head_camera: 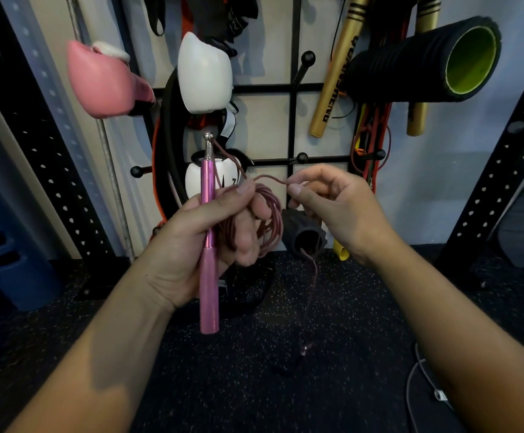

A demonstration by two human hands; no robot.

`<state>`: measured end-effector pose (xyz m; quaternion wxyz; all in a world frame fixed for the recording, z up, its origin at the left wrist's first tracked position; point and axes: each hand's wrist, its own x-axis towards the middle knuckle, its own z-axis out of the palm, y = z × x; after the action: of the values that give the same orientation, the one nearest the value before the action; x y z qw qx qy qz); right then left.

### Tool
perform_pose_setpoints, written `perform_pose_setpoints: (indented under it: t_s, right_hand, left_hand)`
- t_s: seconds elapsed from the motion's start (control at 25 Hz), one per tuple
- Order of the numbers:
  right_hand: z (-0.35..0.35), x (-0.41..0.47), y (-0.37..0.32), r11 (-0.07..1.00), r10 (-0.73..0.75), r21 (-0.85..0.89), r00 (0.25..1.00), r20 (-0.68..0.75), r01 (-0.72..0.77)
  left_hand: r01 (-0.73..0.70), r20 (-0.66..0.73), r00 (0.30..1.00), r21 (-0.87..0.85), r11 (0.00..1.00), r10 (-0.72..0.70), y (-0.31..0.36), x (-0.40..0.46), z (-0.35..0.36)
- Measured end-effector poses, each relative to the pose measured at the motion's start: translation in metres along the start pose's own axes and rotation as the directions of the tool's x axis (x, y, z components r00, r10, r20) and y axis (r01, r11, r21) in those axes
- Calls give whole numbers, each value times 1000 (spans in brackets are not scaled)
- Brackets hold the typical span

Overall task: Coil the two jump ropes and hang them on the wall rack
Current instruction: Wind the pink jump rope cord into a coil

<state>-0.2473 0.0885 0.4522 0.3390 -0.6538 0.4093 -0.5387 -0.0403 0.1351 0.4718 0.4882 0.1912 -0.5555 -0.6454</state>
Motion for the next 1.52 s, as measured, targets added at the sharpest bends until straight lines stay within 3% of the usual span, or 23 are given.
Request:
perform_pose_setpoints:
  t_s: [0.08,0.2,0.28,0.32,0.36,0.4,0.44,0.48,0.52,0.56,0.6,0.68,0.8,0.92,1.04,1.12,1.28,1.44,1.52]
  right_hand:
    - [-1,0,2,999,49,17,997,-61,-48]
    - [6,-6,5,995,88,-47,994,-64,-91]
    - [14,-13,11,981,195,-5,975,103,-196]
    - [19,-18,13,966,241,31,939,246,-256]
    - [24,-22,13,949,268,52,881,390,-311]
    - [26,-25,9,944,268,36,823,501,-329]
    - [27,-27,2,954,252,-9,783,569,-300]
    - [26,-26,-8,969,229,-68,769,597,-236]
    - [22,-25,-20,979,202,-129,778,595,-155]
    - [18,-23,-30,979,172,-188,808,564,-77]
    - [12,-21,-38,969,136,-248,848,512,-6]
    - [3,-16,-45,922,39,-368,919,393,118]
    - [0,-15,-39,889,-50,-431,969,243,154]
    - [-5,-13,-36,961,0,-266,955,295,82]
    - [-9,-11,-30,957,0,-278,954,300,87]
    - [-7,-9,-22,958,-21,-271,968,250,90]
    - [-7,-7,-14,987,-31,-147,979,202,61]
    - [-17,-10,-20,981,79,-193,950,303,-20]
    - [-15,-10,-19,968,75,-250,952,297,2]
  left_hand:
    - [-37,-17,999,-44,998,37,3,0,6]
    - [-142,-34,990,-285,948,138,10,1,15]
    - [-271,-195,959,-399,876,207,15,7,21]
    - [-337,-266,931,-368,866,250,17,9,21]
    - [-378,-308,904,-247,892,297,19,11,19]
    - [-373,-317,881,-9,928,351,19,12,13]
    - [-297,-295,870,325,898,395,17,12,5]
    - [-151,-260,875,656,739,409,14,11,-4]
    - [-11,-211,904,857,515,371,9,9,-12]
    - [74,-173,946,938,340,273,5,7,-17]
    - [94,-143,979,948,303,146,1,5,-21]
    - [100,-82,995,878,467,-59,-2,3,-22]
    - [115,-51,991,775,621,-120,1,3,-24]
    - [119,-23,991,612,782,-133,8,2,-27]
    - [110,26,991,420,901,-133,8,-1,-29]
    - [116,49,989,335,935,-140,6,-2,-29]
    - [148,35,984,401,904,-176,2,0,-19]
    - [95,-157,987,388,917,-36,3,4,-13]
    - [92,-186,982,370,925,-23,2,4,-16]
